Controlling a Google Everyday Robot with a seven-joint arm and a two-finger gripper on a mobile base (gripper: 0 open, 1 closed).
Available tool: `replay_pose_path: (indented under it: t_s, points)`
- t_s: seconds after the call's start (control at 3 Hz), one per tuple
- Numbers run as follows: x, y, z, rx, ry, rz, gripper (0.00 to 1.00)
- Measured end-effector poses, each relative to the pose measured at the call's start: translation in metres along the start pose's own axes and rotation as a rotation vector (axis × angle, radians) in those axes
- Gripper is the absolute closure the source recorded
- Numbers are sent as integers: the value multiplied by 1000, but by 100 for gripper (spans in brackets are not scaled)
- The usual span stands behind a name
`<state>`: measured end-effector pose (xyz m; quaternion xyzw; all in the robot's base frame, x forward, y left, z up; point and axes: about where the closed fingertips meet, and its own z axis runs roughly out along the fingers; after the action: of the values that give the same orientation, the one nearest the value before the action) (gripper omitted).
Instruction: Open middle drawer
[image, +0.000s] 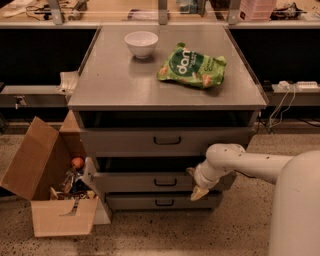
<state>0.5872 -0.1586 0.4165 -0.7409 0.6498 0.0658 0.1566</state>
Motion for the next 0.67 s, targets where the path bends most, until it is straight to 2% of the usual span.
replay_pose_path:
  t_s: [0.33, 0.67]
  points:
    - [0, 0, 0, 0, 0, 0, 0]
    - [0, 0, 0, 0, 0, 0, 0]
